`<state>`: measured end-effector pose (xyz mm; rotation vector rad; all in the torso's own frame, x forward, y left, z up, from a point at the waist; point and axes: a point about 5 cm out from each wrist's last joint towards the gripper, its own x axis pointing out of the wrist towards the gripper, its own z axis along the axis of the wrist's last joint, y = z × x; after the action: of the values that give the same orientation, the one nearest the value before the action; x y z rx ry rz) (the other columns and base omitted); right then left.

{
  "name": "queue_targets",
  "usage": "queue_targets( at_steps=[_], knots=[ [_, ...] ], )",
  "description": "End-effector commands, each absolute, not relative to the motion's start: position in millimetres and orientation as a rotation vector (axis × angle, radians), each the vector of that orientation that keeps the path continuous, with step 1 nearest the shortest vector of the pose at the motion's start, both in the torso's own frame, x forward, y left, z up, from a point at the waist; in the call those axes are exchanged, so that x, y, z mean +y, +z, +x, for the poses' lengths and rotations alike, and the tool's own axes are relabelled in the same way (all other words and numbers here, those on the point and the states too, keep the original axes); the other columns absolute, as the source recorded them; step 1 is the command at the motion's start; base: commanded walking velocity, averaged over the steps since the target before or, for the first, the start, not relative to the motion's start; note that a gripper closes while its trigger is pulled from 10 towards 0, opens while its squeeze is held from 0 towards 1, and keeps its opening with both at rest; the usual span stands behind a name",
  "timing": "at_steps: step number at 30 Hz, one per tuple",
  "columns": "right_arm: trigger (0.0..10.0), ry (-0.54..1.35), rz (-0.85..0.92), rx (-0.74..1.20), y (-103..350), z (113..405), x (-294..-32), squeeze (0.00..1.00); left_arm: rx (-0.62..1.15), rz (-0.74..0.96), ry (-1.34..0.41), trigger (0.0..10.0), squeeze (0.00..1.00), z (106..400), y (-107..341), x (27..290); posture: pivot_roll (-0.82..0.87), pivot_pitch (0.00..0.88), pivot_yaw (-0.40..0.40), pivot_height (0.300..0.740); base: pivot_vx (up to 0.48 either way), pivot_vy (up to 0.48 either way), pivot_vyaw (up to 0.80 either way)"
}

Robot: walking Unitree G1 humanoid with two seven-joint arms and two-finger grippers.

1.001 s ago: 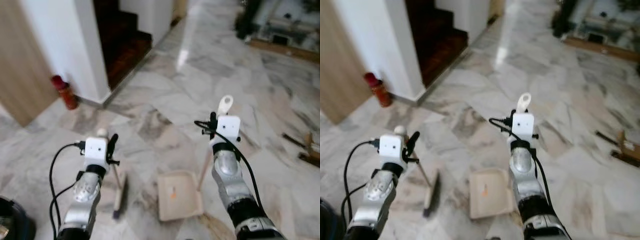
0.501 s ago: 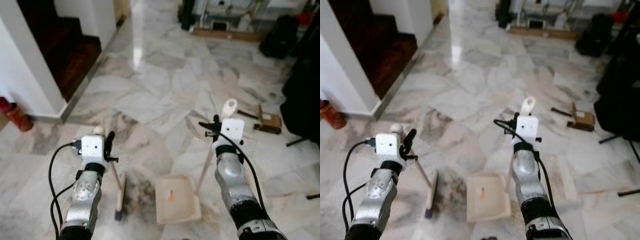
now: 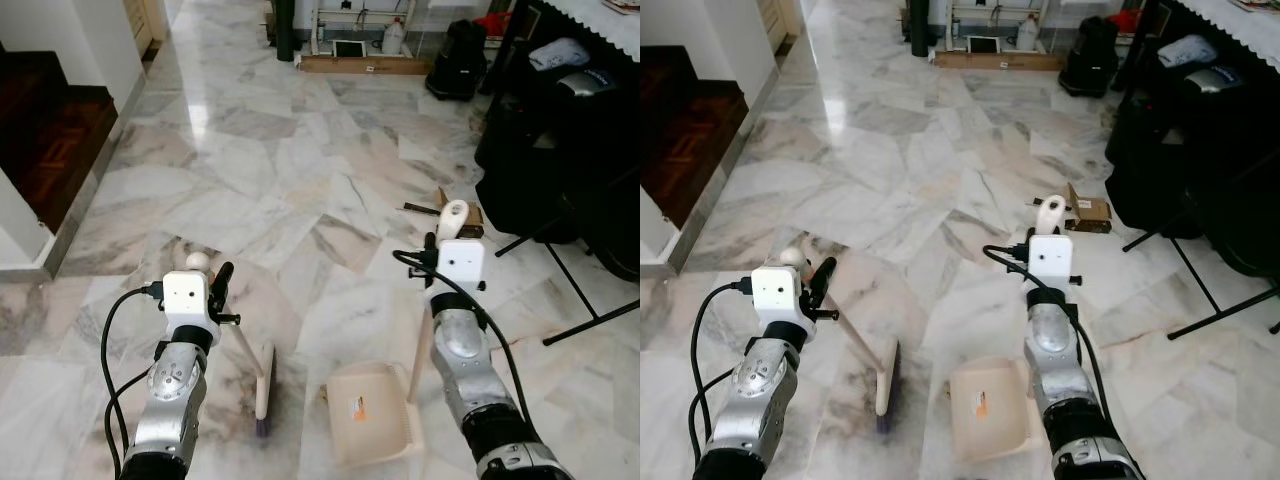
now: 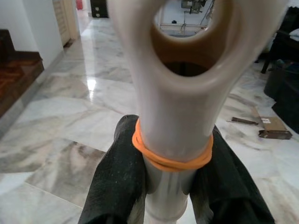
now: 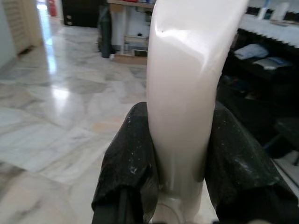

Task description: Sweep floor

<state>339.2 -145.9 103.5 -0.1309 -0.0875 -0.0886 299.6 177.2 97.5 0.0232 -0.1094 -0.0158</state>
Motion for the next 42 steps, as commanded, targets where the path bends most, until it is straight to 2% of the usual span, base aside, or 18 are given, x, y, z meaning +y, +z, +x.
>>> queue_targets(
  at_steps=[1,8,30,38,42],
  knots=[
    [10.0,-0.073,-0.118,-0.140,115,342,-144,0.00,-0.135,0.035,-0.005,10.0,0.00,300,103,180,0.04,0.060,-0.020,0.740,0.281,0.000,0.00],
    [10.0,-0.022,-0.136,-0.167,117,341,-136,0.00,-0.135,0.032,-0.004,10.0,0.00,300,103,180,0.04,0.060,-0.020,0.740,0.294,0.000,0.61],
    [10.0,0.010,-0.129,-0.168,118,342,-133,0.00,-0.136,0.031,0.009,10.0,0.00,301,104,181,0.04,0.085,-0.026,0.740,0.308,0.000,0.00],
    [10.0,0.033,-0.121,-0.184,120,341,-130,0.00,-0.133,0.037,0.010,10.0,0.00,302,104,181,0.04,0.089,-0.026,0.740,0.308,0.000,0.71],
    [10.0,0.033,-0.119,-0.182,120,341,-130,0.00,-0.134,0.034,0.009,10.0,0.00,302,104,181,0.04,0.091,-0.027,0.740,0.311,0.000,0.11]
  ],
)
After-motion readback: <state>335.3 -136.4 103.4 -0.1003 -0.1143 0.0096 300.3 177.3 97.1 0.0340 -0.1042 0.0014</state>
